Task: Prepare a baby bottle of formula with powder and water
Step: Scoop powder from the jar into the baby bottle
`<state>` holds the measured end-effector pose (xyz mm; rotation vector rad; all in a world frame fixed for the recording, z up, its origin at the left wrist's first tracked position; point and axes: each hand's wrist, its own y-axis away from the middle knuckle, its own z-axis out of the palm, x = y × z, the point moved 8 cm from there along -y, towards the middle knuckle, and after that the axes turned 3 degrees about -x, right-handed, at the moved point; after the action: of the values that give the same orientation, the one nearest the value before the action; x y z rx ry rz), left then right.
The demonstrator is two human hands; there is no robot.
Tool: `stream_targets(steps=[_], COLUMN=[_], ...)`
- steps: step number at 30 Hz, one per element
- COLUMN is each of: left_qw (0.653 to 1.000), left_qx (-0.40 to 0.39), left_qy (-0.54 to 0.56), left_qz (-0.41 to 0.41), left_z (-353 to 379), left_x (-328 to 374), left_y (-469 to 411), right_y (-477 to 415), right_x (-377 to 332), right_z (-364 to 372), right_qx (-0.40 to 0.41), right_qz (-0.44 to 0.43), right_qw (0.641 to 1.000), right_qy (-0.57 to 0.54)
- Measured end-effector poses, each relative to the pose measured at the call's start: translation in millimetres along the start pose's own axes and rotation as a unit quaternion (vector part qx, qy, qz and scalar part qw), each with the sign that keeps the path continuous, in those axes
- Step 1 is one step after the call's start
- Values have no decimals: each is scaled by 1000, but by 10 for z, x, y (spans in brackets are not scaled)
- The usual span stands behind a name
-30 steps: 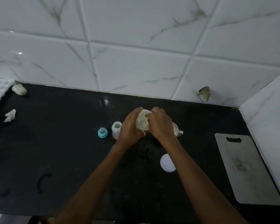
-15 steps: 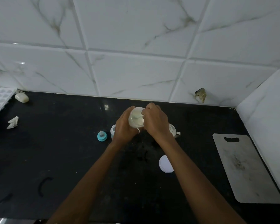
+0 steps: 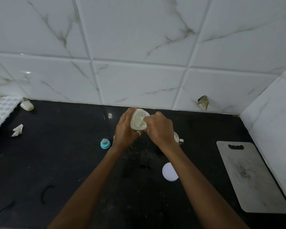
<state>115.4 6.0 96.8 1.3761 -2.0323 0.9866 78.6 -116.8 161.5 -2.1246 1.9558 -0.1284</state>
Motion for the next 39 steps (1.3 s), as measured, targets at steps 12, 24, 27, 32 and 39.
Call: stream_targets(steps=[12, 24, 27, 32, 39], left_qw=[997, 995, 994, 994, 996], left_qx=[5, -2, -2, -1, -12], left_qy=[-9, -16, -21, -25, -24], left_qz=[82, 102, 103, 106, 90], left_z=[-78, -84, -95, -61, -18], left_x=[207, 245, 239, 240, 178], left_y=[80, 80, 63, 59, 60], right_y=[56, 44, 63, 57, 47], right_x=[-24, 27, 67, 28, 139], right_z=[22, 52, 37, 96, 188], right_qx=[-29, -22, -4, -38, -56], right_qz=[27, 93, 101, 90, 149], right_qw=[997, 985, 986, 987, 958], right_qy=[-61, -146, -130, -126, -240])
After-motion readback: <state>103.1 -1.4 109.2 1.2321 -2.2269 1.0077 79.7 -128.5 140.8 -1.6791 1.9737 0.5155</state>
